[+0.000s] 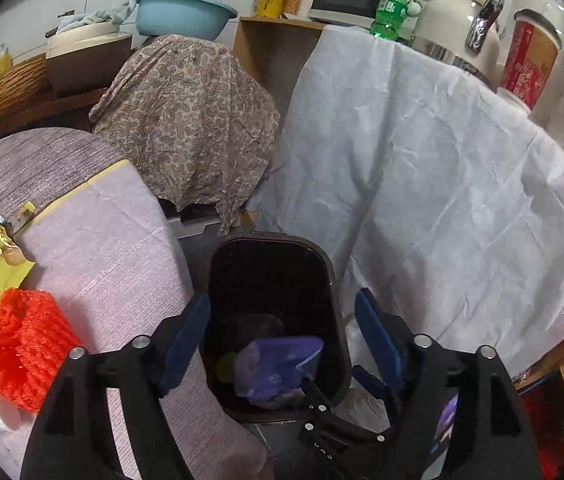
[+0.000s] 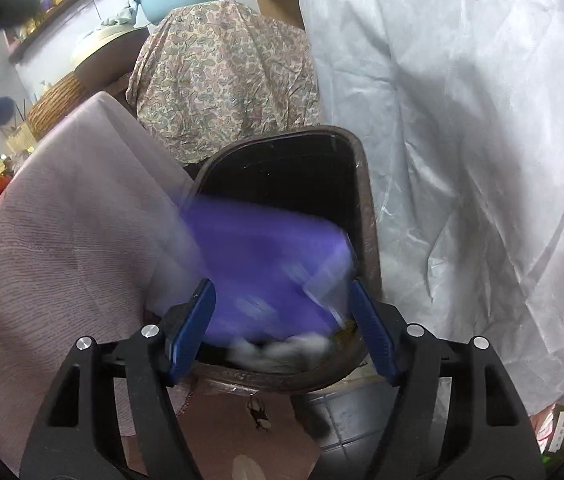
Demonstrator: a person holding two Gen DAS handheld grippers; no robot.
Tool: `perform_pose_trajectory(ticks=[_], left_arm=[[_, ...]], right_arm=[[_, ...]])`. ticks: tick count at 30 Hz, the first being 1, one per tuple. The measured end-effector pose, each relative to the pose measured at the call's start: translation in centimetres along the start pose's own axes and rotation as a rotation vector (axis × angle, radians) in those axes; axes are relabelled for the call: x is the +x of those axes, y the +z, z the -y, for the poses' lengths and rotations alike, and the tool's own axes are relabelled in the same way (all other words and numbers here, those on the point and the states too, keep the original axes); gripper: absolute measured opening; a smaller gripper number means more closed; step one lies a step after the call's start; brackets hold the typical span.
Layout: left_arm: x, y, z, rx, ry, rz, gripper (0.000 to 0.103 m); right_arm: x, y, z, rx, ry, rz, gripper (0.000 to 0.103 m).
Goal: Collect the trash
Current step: 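Drop purple bag into bin with left tool while right tool drops tissues, then grasp red mesh net with right tool while left tool grasps green carton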
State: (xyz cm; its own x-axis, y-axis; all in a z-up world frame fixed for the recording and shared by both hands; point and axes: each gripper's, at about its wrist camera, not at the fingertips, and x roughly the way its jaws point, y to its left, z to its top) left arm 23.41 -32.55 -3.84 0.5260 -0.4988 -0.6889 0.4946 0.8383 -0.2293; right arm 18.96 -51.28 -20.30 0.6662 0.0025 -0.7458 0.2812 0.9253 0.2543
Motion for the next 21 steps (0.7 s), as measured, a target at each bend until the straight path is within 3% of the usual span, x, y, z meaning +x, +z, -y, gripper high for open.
perform_pose_trajectory(ticks=[4,6,10,15,21], left_arm=[[-2.9,-0.5,-0.2,0.026,-0.035,0.063,0.094],[-4.6,-0.9,-0.6,0.031,-0.047,0.099,0.098],[-6.7,-1.8,-1.7,0.029,-0.087,0.099,0.098],[-9.9,-3.1,-3.3,0.074,-0.104,0.086,0.098],[-13.7,-4.3,-6.3,0.143,-0.114,0.078,0.098]], right_arm=[[-0.8,-0.3,0.1,0.006,0.009,0.0,0.076],[-1.4,-0.5,-0.1,0.007,0.011,-0.007,0.076],[-2.9,-0.5,-0.9,-0.01,0.037,-0.004,0.084],[-5.8,0.1,-3.4,-0.057,0.094,0.042,0.085],[-9.4,1.6,-7.4,-0.098,0.232,0.091,0.091]])
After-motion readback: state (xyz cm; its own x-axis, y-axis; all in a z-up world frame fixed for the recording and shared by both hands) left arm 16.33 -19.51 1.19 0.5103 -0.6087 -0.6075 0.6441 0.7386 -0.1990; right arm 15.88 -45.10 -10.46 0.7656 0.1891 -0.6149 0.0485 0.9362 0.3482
